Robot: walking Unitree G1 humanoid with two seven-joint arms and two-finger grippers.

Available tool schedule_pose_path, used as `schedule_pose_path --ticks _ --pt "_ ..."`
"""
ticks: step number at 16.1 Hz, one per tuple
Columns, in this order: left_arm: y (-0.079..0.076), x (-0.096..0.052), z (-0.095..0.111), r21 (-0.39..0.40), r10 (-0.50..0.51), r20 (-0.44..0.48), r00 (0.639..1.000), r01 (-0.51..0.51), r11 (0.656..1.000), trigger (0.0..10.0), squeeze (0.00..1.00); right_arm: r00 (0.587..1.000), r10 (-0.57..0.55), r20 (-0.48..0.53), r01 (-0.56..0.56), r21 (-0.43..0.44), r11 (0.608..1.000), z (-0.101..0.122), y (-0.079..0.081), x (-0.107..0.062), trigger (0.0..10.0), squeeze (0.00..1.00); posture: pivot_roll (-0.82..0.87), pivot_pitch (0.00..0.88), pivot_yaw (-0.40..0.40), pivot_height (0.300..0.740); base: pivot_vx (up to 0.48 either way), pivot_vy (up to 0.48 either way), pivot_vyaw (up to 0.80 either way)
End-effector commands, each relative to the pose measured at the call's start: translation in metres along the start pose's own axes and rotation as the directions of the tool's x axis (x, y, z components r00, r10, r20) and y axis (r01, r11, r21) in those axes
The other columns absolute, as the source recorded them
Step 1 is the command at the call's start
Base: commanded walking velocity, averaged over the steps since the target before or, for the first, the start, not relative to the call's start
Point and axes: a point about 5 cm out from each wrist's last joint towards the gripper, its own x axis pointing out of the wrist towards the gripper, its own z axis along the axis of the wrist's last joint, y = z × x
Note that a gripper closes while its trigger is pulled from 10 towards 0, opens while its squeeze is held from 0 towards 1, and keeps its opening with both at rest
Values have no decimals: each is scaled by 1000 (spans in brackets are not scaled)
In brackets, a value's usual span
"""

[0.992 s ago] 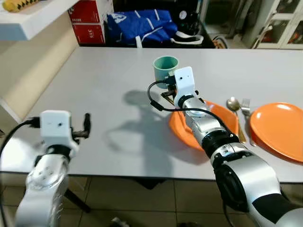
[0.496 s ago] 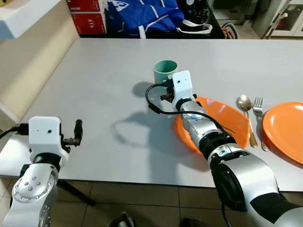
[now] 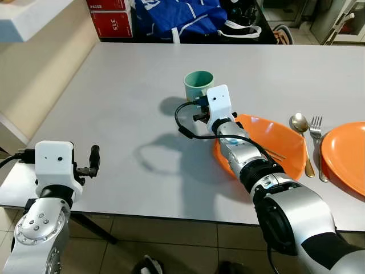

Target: Setting the table

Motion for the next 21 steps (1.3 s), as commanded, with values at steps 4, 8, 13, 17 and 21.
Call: schedule_pose_path --ticks 4,8,13,17,21 --pt "-7 -3 2 -3 -5 20 1000 5 1000 10000 0 983 -42 179 46 -17 999 29 -6 3 10000 0 123 137 54 740 0 0 0" --pt "-13 2 3 -20 -23 28 999 24 1000 10000 0 964 -57 258 50 35 998 45 -12 3 10000 0 105 126 44 740 0 0 0" --pt "-20 7 5 -50 -38 52 998 41 998 10000 0 936 -172 306 158 69 985 57 -51 -1 10000 0 79 108 34 740 0 0 0" --pt "-21 14 1 -80 -32 53 998 37 996 10000 0 941 -220 258 207 77 975 42 -80 -8 10000 0 55 87 24 740 0 0 0" --pt "-22 18 0 -78 -33 58 998 37 996 10000 0 907 -321 273 317 58 947 42 -119 -21 10000 0 25 76 25 740 0 0 0"
